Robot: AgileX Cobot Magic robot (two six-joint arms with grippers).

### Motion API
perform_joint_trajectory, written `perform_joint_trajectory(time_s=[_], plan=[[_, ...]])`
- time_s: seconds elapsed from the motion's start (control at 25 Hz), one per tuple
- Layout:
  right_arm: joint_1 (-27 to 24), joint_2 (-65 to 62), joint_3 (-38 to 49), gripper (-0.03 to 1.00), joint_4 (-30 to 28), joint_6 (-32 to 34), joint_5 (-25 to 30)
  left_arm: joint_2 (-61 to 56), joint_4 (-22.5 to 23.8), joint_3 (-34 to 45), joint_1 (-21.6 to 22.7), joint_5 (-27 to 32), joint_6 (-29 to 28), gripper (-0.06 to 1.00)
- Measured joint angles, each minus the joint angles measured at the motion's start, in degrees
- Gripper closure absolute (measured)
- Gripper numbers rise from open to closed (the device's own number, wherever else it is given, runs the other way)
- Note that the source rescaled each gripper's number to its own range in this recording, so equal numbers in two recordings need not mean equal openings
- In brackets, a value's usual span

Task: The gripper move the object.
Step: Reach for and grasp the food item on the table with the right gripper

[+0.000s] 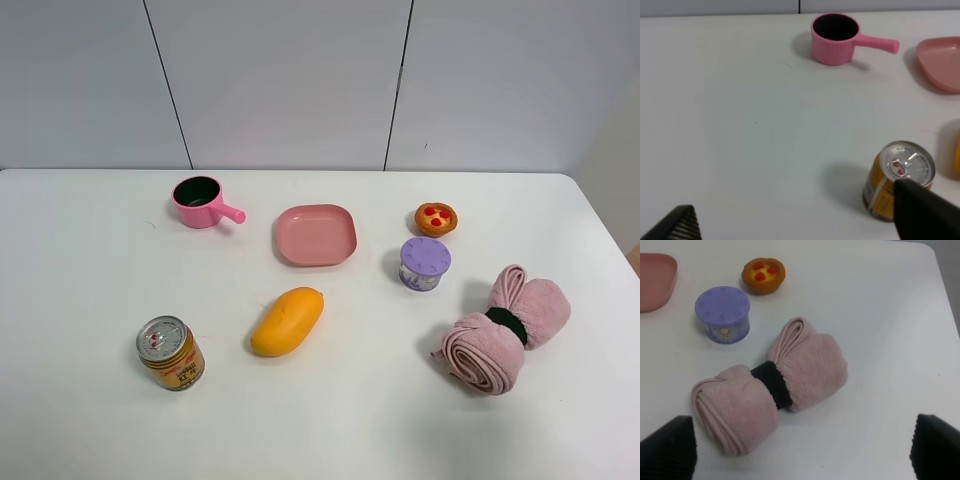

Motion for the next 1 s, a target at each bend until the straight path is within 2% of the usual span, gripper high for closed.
perform_joint_trajectory(time_s=[0.04, 0.36, 0.6, 0.8, 1.0], plan=[[0.0, 0.0, 0.0, 0.19, 0.0, 0.0, 0.0, 0.0, 0.0, 0.0, 0.0, 0.0, 0.0, -0.06], [0.0, 0.0, 0.0, 0.19, -0.1, 0.0, 0.0, 0.0, 0.0, 0.0, 0.0, 0.0, 0.0, -0.06], [0.0, 1.8, -2.4, 0.19, -0.5, 5.0, 0.3, 0.0, 0.0, 0.0, 0.0, 0.0, 0.0, -0.06], [0.0, 15.0, -14.0, 0.19, -0.5, 5.7, 0.0, 0.0, 0.0, 0.0, 0.0, 0.0, 0.0, -0.06], [0.0, 35.3, -25.8, 0.19, -0.5, 5.7, -1.1, 0.0, 0.0, 0.0, 0.0, 0.0, 0.0, -0.06]])
